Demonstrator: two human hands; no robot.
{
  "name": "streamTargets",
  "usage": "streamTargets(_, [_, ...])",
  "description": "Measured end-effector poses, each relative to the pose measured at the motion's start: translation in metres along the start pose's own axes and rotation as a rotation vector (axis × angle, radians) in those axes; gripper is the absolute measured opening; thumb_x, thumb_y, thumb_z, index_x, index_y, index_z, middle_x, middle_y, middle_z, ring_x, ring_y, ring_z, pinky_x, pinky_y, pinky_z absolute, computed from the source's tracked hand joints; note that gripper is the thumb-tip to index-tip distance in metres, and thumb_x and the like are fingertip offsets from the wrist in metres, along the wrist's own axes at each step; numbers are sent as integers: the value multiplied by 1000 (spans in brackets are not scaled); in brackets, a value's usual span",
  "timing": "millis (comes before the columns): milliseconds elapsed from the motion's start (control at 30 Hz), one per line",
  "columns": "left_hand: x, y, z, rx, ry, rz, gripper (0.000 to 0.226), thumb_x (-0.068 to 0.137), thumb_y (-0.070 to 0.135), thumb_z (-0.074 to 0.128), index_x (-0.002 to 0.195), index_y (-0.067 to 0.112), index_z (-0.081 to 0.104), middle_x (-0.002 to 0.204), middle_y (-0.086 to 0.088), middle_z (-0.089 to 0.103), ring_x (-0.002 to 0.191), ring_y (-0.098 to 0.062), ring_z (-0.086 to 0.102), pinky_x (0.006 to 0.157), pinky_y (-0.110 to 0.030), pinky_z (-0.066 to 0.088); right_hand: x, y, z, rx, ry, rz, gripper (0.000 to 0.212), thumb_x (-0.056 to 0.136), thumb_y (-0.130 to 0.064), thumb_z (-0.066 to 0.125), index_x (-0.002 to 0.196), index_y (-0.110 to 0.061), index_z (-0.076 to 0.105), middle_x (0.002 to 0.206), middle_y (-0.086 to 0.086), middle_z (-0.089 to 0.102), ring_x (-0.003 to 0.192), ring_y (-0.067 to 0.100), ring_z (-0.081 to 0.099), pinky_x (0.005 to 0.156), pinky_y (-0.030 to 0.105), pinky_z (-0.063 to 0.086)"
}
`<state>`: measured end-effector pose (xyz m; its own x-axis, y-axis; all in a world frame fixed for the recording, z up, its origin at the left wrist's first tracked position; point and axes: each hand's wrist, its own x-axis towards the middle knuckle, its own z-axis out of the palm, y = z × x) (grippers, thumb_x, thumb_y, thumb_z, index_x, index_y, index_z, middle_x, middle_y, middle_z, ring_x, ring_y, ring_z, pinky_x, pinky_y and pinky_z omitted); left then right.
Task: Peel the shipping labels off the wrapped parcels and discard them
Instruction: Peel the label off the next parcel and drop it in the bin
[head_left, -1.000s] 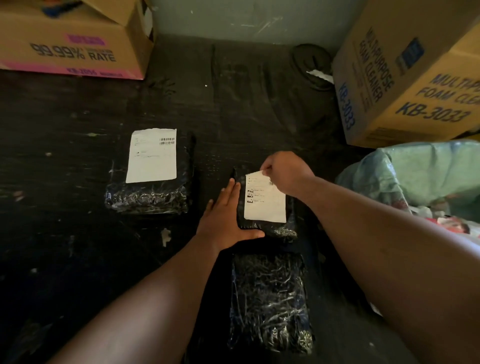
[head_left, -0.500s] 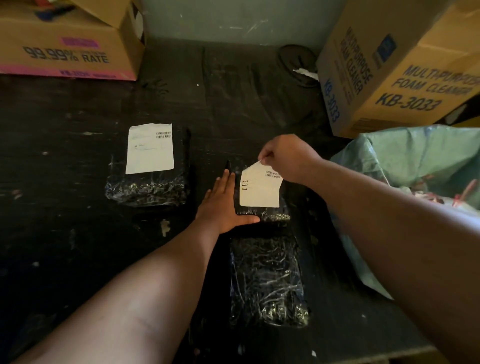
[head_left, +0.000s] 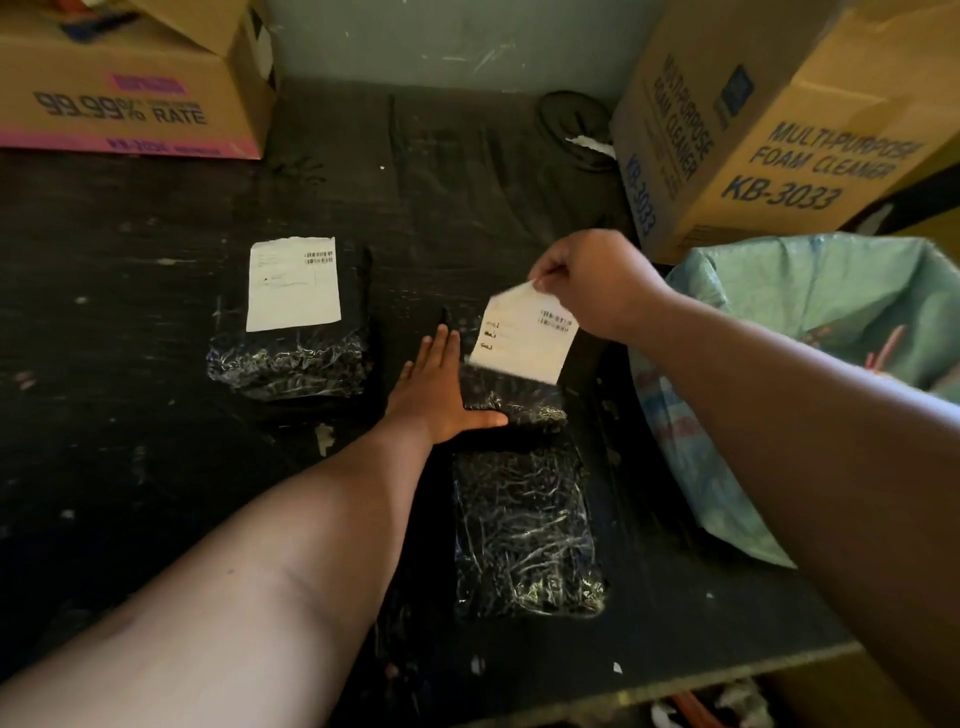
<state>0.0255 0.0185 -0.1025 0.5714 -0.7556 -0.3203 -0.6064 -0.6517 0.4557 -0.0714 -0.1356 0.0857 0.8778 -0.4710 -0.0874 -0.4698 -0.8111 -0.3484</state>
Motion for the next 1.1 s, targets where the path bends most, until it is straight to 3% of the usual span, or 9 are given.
streamTargets(167, [-4, 6, -2, 72, -22, -46, 144, 64, 83, 69, 157, 20, -21, 165, 3, -27, 154, -19, -17, 125, -50, 3, -5, 0, -25, -42, 5, -1, 19, 94, -19, 60, 105, -23, 75, 107, -3, 71, 93, 12, 62, 77, 24, 48])
streamTargets(300, [-9, 15, -3, 122, -37, -65, 139, 70, 82, 66, 157, 17, -21, 166, -3, -24, 154, -22, -14, 125, -52, 4, -15, 3, -38, -122, 7, -18, 25, 97, -23, 59, 118, -24, 72, 118, -3, 69, 99, 10, 60, 79, 20, 40])
streamTargets(500, [-9, 39, -20, 226, -9, -65, 130, 73, 85, 58, 160, 14, -8, 168, -11, -12, 155, -28, -10, 123, -55, 6, -34, 24, -75, -221, 40, 8, 37, 95, -25, 60, 132, -23, 62, 127, -3, 67, 115, 14, 61, 88, 18, 41])
streamTargets(733, [-1, 135, -33, 193, 138, 181, 97, 89, 80, 37, 161, 19, 12, 168, -10, 10, 154, -28, 12, 122, -52, 20, -76, 96, -133, -339, 136, 103, 14, 89, -27, 63, 89, -24, 76, 95, 1, 72, 94, 22, 66, 84, 36, 54])
streamTargets(833, [-2, 191, -25, 152, 171, 281, 89, 92, 75, 39, 160, 21, 18, 166, -6, 12, 149, -29, 24, 115, -50, 30, -105, 133, -160, -360, 157, 157, 15, 89, -20, 61, 89, -17, 75, 93, 3, 71, 89, 25, 66, 80, 35, 53])
streamTargets(967, [-3, 257, -3, 161, 265, 422, 74, 93, 70, 44, 147, 20, 39, 146, -5, 35, 133, -28, 41, 104, -45, 40, -145, 184, -191, -392, 198, 229, 14, 90, -18, 62, 82, -24, 72, 96, 0, 70, 84, 15, 60, 73, 23, 42])
streamTargets(1033, [-1, 282, 8, 141, 329, 469, 69, 92, 68, 46, 139, 17, 47, 137, -7, 43, 129, -29, 43, 102, -44, 40, -161, 211, -203, -401, 225, 276, 15, 89, -17, 65, 94, -24, 77, 99, -3, 73, 88, 14, 64, 73, 18, 39])
streamTargets(1100, [2, 303, 17, 118, 365, 479, 73, 90, 70, 39, 136, 15, 51, 135, -9, 46, 132, -29, 40, 107, -44, 36, -173, 237, -214, -436, 217, 310, 19, 90, -21, 66, 106, -23, 76, 105, -4, 74, 98, 15, 68, 81, 19, 46])
